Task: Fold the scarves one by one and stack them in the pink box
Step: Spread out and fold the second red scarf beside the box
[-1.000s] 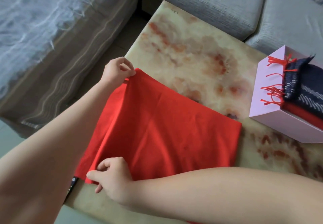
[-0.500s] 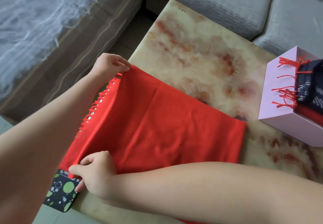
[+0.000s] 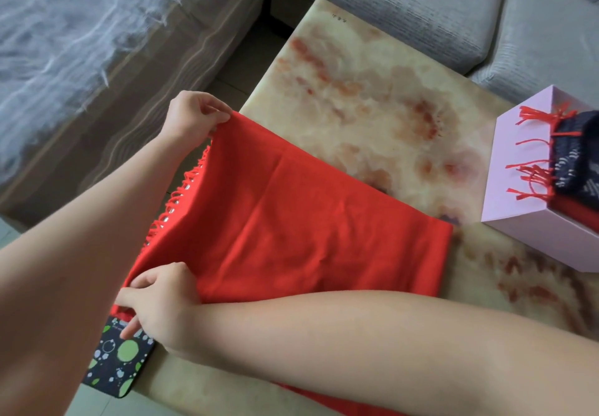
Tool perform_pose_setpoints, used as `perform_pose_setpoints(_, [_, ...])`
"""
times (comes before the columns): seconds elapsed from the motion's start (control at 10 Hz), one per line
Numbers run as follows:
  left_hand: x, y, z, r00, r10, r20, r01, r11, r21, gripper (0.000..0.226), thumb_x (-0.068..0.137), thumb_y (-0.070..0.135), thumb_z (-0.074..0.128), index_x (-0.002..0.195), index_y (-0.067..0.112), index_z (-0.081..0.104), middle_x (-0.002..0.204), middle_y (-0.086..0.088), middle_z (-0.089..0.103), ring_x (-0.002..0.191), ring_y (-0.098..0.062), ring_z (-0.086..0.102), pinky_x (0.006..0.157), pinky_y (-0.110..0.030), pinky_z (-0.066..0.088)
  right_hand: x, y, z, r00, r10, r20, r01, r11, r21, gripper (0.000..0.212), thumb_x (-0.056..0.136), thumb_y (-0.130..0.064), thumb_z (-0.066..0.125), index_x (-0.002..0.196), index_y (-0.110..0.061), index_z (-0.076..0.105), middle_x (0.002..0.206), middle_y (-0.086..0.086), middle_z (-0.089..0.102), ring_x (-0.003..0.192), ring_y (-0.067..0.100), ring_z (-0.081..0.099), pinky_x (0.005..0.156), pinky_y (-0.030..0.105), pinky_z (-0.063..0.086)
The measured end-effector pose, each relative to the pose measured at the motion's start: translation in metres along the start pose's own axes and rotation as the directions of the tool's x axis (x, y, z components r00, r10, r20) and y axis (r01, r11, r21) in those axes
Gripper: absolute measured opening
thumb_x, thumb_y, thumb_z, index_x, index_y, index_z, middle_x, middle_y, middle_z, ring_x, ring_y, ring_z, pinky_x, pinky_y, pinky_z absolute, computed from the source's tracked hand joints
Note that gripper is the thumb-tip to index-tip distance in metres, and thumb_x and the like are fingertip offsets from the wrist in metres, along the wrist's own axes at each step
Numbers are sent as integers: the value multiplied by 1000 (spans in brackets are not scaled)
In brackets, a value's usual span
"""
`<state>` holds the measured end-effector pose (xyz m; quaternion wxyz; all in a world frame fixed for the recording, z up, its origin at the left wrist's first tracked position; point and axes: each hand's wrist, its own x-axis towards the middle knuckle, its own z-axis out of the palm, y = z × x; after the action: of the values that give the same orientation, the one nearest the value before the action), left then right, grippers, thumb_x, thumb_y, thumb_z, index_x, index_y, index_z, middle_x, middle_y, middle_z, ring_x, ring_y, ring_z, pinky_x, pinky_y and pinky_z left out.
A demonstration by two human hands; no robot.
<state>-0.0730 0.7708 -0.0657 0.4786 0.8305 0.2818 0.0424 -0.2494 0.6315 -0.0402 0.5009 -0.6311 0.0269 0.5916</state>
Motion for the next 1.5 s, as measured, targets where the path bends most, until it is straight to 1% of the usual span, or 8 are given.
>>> perform_pose_setpoints(0.3, [-14, -4, 8, 999, -7, -42, 11, 997, 81, 17, 86, 17, 65, 103, 19, 66, 92, -7, 68, 63, -8, 55, 65, -24, 47, 21, -2, -4, 997, 62, 43, -60, 997, -53, 23, 87, -10, 61, 66, -15, 54, 66, 4, 59, 93, 34, 68, 52, 22, 48])
perform_pose_setpoints(0.5, [-35, -20, -11, 983, -164, -86, 173, 979, 109, 33, 87, 41, 60, 109, 17, 66, 106, -1, 67, 91, -15, 59, 68, -23, 41, -6, -11, -22, 964, 90, 250, -69, 993, -92, 27, 92, -1, 47, 109, 19, 52, 84, 28, 59, 34, 3, 54, 67, 33, 52])
perform_pose_setpoints(0.6, [-59, -27, -24, 979, -199, -49, 204, 971, 128, 35, 86, 48, 61, 97, 16, 68, 89, 0, 66, 91, -23, 61, 72, -30, 43, -24, -12, -43, 970, -21, 240, 44, 995, -92, 21, 93, 7, 46, 112, 11, 53, 119, 44, 50, 33, 3, 52, 39, 14, 46])
perform_pose_setpoints(0.8, [-119, -31, -40, 965, -249, 85, 207, 919, 336, 44, 67, 66, 71, 83, 25, 66, 74, 8, 65, 73, -7, 58, 83, -34, 44, -33, 6, -119, 993, -116, -24, 100, 928, -358, 20, 90, -1, 53, 105, 9, 62, 95, 29, 67, 34, 3, 51, 49, 20, 43])
perform_pose_setpoints(0.9, [-129, -38, -42, 963, -244, 110, 196, 922, 335, 24, 71, 45, 78, 84, 29, 66, 77, 12, 62, 82, -14, 59, 79, -31, 41, -46, 16, -153, 983, -138, -118, 79, 909, -409, 20, 89, 1, 54, 107, 6, 62, 75, 10, 65, 34, 1, 50, 47, 16, 41])
perform_pose_setpoints(1.0, [-134, -40, -38, 980, -188, 64, 153, 920, 360, 20, 75, 26, 78, 91, 20, 69, 80, 2, 63, 86, -22, 60, 73, -29, 39, -59, 29, -178, 970, -151, -192, 36, 865, -501, 21, 86, -3, 58, 106, -4, 63, 74, 0, 60, 47, 7, 55, 39, 9, 33])
perform_pose_setpoints(1.3, [-150, -56, -7, 924, -197, -327, 315, 877, 362, 33, 85, 11, 56, 118, 9, 55, 120, -21, 53, 115, -40, 46, 99, -48, 36, -83, 48, -230, 898, -371, -235, 129, 735, -665, 26, 82, -6, 63, 106, -16, 68, 95, 0, 63, 64, -2, 50, 72, 14, 41])
perform_pose_setpoints(1.5, [-172, -32, 16, 925, 121, -360, 83, 861, 503, 30, 81, 9, 54, 111, 9, 57, 110, -22, 52, 103, -41, 44, 90, -50, 37, -99, 43, -295, 698, -518, -494, 55, 726, -685, 19, 79, -5, 69, 97, -14, 68, 93, 2, 56, 64, 1, 45, 76, 22, 40])
